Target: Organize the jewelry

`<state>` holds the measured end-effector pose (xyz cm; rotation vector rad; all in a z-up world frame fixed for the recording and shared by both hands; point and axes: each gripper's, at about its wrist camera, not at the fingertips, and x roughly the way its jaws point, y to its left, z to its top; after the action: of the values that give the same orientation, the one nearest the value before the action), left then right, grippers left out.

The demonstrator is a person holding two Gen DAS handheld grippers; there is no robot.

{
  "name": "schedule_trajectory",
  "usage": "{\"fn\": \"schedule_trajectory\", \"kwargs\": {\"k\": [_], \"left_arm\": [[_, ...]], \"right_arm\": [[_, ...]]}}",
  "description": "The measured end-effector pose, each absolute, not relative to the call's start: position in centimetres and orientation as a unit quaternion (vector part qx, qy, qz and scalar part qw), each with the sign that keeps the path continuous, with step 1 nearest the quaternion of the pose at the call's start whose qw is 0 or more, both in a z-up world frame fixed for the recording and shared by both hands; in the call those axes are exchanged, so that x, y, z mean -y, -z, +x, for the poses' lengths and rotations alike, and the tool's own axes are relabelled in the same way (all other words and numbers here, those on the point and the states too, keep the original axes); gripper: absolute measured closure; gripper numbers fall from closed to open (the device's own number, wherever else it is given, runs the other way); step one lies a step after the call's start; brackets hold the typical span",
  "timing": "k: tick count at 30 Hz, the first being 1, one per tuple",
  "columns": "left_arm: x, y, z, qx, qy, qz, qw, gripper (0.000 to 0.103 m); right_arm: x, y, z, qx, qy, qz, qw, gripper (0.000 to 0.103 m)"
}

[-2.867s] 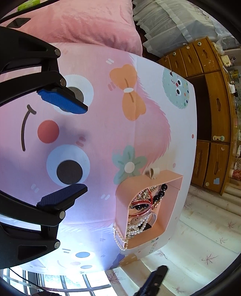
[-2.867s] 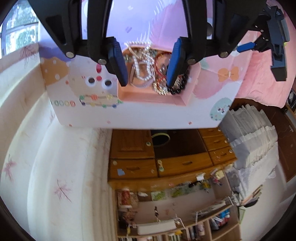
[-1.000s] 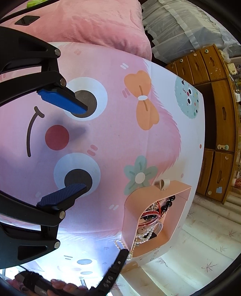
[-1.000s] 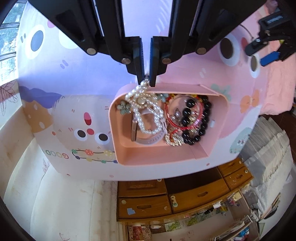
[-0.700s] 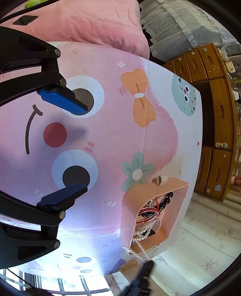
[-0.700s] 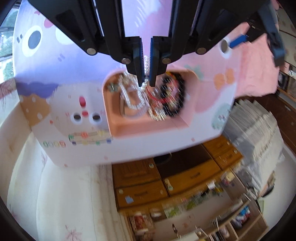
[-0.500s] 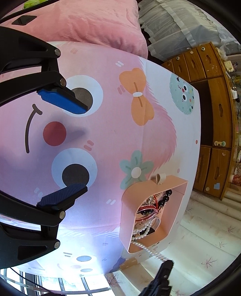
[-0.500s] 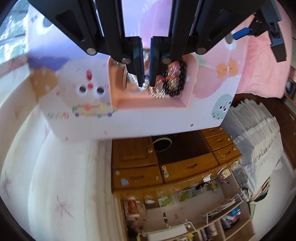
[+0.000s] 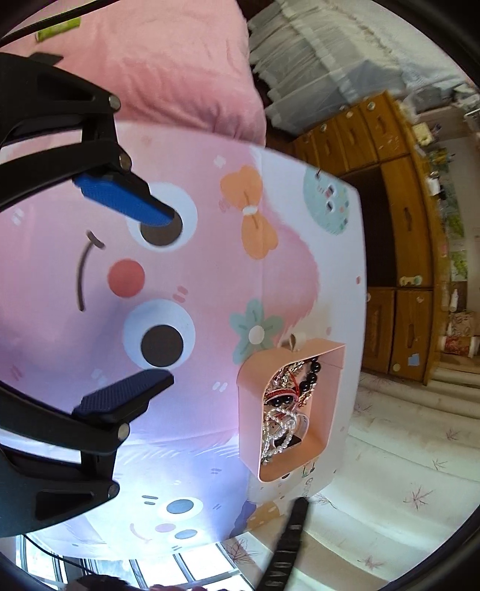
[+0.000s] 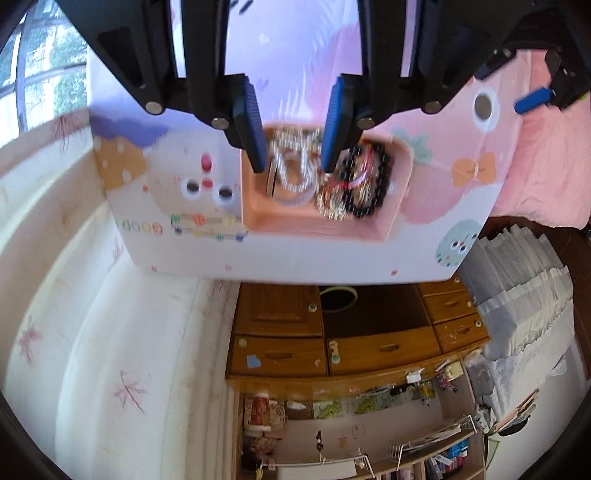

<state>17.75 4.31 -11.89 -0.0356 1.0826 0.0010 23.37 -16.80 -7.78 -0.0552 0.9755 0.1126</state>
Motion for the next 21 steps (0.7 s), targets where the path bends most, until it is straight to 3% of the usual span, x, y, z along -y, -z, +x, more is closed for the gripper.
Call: {"fn": "schedule_trajectory", "kwargs": {"k": [5,7,15,18,21], "left_arm": [[-3.9,10.6,13.8,-0.484,-0.055,-0.008,0.873,0.018],[-3.3,10.5,11.8,-0.486,-0.067,-0.006,0.871,0.018],[1.2,7.8,3.2,-0.510,-0.058,-0.032,0.858,0.018],[2.9,6.5,0.6,-0.517,-0.056,-0.040,0.853,0.017],[4.0,5.5,-1.1,-0.530,-0.059,-0.044,0.845,0.008]], "right_arm": [[18.6,8.9,19.0,-0.501,-0.067,-0.017,0.862,0.068],[19.8,9.5,16.9,-0.517,-0.073,-0.011,0.853,0.060],[24.5,11.6,4.5,-0.605,-0.076,0.034,0.792,0.059],[25.8,11.4,0.2,-0.628,-0.074,0.064,0.772,0.047],[26.5,10.1,-2.8,-0.629,-0.075,0.095,0.768,0.034]]}}
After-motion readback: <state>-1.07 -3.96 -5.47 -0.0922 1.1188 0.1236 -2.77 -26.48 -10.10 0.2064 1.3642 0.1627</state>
